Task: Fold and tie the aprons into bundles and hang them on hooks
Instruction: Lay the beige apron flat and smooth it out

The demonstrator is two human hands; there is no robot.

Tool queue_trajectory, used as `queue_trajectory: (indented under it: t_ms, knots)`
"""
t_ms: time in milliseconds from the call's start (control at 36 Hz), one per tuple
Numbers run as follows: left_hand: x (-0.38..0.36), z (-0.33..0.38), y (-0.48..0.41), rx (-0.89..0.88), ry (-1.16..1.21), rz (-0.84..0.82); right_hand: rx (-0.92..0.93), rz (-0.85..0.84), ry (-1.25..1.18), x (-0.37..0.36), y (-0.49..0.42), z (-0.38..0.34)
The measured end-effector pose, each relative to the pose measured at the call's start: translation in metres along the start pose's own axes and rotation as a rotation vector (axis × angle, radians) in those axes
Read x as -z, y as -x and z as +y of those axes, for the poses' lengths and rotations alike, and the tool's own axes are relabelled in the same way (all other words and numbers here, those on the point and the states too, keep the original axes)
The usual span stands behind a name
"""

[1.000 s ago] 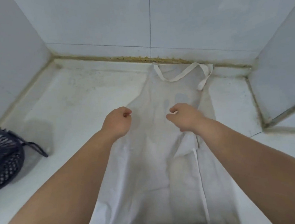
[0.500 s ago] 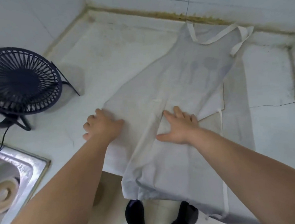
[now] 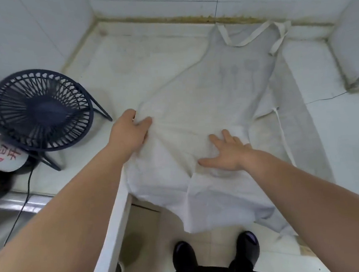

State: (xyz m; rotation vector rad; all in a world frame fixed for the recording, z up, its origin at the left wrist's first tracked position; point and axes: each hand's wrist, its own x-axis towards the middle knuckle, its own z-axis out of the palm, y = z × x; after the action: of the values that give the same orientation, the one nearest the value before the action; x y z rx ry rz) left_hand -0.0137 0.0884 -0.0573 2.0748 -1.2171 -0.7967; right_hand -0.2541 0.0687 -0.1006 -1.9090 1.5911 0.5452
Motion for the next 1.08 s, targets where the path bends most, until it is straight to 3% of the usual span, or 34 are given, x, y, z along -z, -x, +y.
queue_trajectory:
  t_ms: [56,139,222,306,389,472,528,583,722,889,1083]
  knots:
    - [0.006,-0.003,0.0,0.018,0.119,-0.009,-0.004,0.022,0.031,-0.003,0.002,-0.001]
    - [0.014,-0.012,0.009,0.147,0.26,-0.221,-0.029,0.11,-0.008,-0.009,0.006,-0.004]
    - [0.017,-0.03,0.02,0.272,0.158,-0.466,-0.031,0.179,-0.063,-0.014,0.011,-0.008]
    - [0.017,-0.045,0.034,0.351,0.094,-0.591,0.012,0.169,-0.115,-0.018,0.02,-0.014]
    - [0.011,-0.051,0.044,0.27,0.047,-0.526,0.107,0.111,-0.113,-0.02,0.031,-0.019]
    - [0.005,-0.047,0.056,0.156,0.013,-0.303,0.167,0.065,-0.011,-0.024,0.039,-0.013]
    - [0.006,-0.044,0.066,0.164,0.072,-0.15,0.154,0.048,0.079,-0.03,0.044,-0.004]
    - [0.011,-0.042,0.075,0.191,0.127,-0.099,0.119,0.071,0.121,-0.035,0.047,0.004]
    - [0.027,-0.039,0.097,0.224,0.218,-0.194,0.144,0.191,0.111,-0.046,0.064,-0.002]
    - [0.032,-0.026,0.117,0.1,0.155,-0.223,0.185,0.073,0.183,-0.063,0.082,0.004]
    - [0.026,0.003,0.139,0.036,0.436,-0.364,0.151,-0.009,0.2,-0.072,0.085,0.009]
